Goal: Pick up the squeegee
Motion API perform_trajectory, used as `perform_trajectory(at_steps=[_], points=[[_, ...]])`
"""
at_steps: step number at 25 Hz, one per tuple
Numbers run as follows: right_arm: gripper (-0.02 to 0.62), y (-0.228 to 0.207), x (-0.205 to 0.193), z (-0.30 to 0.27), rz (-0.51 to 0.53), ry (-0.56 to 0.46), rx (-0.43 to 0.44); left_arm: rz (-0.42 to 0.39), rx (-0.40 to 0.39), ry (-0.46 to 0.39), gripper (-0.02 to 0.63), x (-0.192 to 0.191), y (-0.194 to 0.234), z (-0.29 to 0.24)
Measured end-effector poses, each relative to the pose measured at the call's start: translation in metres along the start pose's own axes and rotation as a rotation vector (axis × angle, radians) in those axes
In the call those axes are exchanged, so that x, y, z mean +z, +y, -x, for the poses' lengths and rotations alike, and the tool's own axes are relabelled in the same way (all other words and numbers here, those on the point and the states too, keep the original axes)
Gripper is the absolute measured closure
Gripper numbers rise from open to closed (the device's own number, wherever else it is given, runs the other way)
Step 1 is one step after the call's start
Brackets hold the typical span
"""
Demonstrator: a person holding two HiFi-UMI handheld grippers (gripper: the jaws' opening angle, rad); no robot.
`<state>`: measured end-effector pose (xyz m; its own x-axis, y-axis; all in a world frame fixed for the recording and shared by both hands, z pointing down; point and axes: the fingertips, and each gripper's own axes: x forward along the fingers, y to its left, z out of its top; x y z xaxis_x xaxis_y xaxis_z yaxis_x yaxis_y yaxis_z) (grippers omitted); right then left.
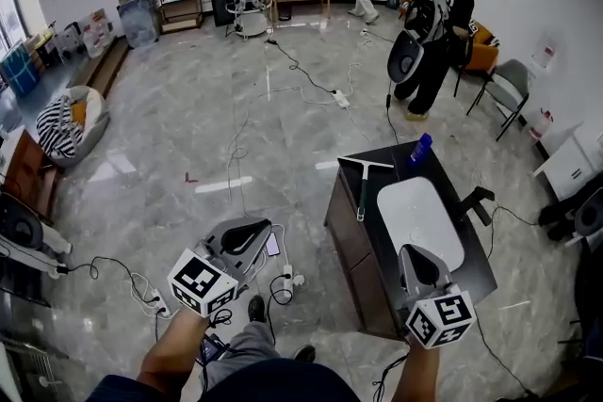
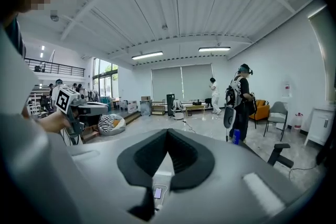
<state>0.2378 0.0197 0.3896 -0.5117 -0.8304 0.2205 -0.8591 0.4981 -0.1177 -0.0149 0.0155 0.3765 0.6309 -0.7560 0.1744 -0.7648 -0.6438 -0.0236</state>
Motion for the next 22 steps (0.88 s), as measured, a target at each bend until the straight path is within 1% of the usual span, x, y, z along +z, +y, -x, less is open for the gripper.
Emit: perform_trajectory(at_steps=[5,12,22], points=[[0.586,-0.006,0.007,-0.033,-0.024,-0.003,-0.085,-0.004,-0.088,-0.009,0.600,0.002,0.044,-0.038],[0.586,-0.003,0.030,-0.086,-0.024,-0.006,-0.185,-0.006,-0.193,-0.027,0.601,0.013,0.110,-0.080],[0.586,0.010,0.049,-0.153,-0.021,-0.009,-0.268,-0.007,-0.271,-0.042,0.600,0.017,0.188,-0.102]])
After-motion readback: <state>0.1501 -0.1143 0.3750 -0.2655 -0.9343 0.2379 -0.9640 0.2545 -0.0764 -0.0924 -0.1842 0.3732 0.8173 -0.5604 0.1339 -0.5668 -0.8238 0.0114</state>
